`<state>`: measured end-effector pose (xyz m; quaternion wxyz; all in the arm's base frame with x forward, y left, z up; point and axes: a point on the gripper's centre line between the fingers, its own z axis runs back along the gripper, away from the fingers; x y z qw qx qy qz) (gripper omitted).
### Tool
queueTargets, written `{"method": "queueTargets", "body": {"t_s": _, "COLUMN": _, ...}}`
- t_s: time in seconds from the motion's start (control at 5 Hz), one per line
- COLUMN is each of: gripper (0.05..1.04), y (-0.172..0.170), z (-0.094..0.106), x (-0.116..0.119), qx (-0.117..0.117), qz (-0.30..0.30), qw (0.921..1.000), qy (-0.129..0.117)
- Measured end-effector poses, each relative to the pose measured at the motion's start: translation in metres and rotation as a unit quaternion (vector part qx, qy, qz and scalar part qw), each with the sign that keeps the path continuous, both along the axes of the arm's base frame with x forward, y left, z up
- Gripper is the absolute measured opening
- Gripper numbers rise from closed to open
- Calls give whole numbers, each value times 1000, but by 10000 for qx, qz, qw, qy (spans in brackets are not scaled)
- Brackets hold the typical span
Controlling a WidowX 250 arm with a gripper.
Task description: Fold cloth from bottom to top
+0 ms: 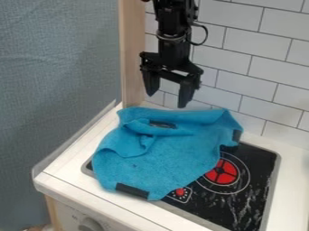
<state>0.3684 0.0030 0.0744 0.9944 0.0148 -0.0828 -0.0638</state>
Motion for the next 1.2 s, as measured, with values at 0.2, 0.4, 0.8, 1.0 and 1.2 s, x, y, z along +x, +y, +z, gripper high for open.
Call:
{"method": "queueTargets", "body": {"t_s": 0.2, "gripper": 999, "y": -1, "z": -6, "x": -13, "qx": 43, "qz": -582, "qw": 9981, "qy": 200}}
{"method": "queueTargets", "body": {"t_s": 0.4, "gripper": 999, "y": -5, "z": -3, "x": -30, "qx": 81, "qz": -1754, "qw": 9842, "qy": 229}}
{"method": "queueTargets", "body": {"t_s": 0.8, "gripper": 999, "y": -12, "z": -12, "x": -70, "qx": 201, "qz": -3055, "qw": 9511, "qy": 411}}
{"method": "queueTargets", "body": {"t_s": 1.0, "gripper": 999, "y": -14, "z": -26, "x": -84, "qx": 243, "qz": -3686, "qw": 9277, "qy": 542}}
{"method": "queueTargets", "body": {"t_s": 1.2, "gripper": 999, "y": -11, "z": -34, "x": -91, "qx": 406, "qz": -4088, "qw": 9098, "qy": 588}}
